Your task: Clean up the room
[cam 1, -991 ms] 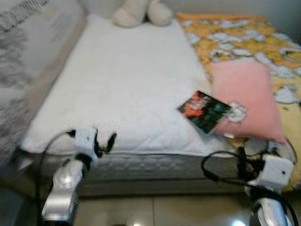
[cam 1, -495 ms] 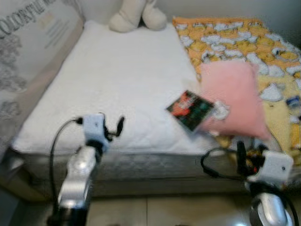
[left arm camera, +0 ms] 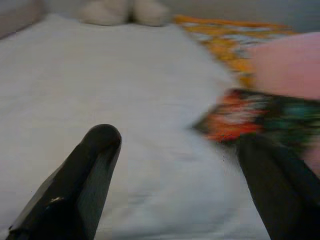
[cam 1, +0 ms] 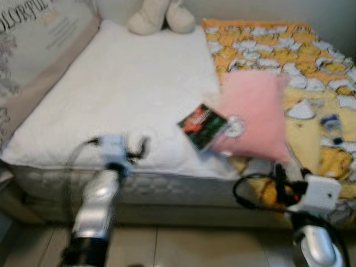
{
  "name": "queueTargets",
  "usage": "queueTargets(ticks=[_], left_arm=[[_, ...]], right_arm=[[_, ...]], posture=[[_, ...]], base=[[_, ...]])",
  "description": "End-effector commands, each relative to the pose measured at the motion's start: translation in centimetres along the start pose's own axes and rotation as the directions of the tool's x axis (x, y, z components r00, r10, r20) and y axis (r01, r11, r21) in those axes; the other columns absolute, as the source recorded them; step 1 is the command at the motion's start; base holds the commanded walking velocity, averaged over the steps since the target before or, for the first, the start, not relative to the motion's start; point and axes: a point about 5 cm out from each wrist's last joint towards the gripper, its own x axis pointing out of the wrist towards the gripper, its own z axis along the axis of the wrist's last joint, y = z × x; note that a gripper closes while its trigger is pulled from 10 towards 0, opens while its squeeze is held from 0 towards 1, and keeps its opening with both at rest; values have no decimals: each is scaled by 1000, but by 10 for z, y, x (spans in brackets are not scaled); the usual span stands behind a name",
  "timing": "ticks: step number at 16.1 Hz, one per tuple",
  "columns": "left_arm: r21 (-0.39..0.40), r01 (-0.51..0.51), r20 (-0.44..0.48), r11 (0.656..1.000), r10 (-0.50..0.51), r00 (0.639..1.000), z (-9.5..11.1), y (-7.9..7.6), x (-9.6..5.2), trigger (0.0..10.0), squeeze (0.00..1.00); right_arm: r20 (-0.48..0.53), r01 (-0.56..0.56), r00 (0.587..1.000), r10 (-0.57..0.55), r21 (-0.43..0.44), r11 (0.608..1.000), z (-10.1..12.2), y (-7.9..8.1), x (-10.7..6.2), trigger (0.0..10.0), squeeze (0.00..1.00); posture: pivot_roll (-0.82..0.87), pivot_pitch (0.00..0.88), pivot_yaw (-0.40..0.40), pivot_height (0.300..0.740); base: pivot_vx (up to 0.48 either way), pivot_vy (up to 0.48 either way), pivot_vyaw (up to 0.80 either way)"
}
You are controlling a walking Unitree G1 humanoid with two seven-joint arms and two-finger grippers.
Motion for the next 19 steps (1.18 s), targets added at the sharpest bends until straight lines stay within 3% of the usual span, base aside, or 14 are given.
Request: queueTargets(ticks=[1, 3, 6, 19], left_arm=[[62, 14, -7, 998, -14, 1000, 3, 2, 4, 10000, 0], [60, 46, 40, 997, -49, 998, 11, -1, 5, 10000, 0], [52, 61, 86, 997, -65, 994, 22, -7, 10, 10000, 0], [24, 14, 116, 1000, -17, 993, 25, -2, 11, 10000, 0]], right_arm=[[21, -32, 999, 32, -1, 999, 4, 9, 4, 10000, 0], [24, -37, 999, 37, -3, 999, 5, 12, 5, 10000, 0], [25, -58, 998, 59, -21, 998, 6, 14, 9, 10000, 0], [33, -113, 993, 114, -41, 993, 8, 20, 20, 10000, 0]], posture=[[-18, 9, 18, 736], [-20, 8, 21, 736], [-18, 0, 22, 736], [3, 0, 10, 736]], base=[[0, 0, 0], [0, 0, 0], [480, 0, 0], [475, 0, 0]])
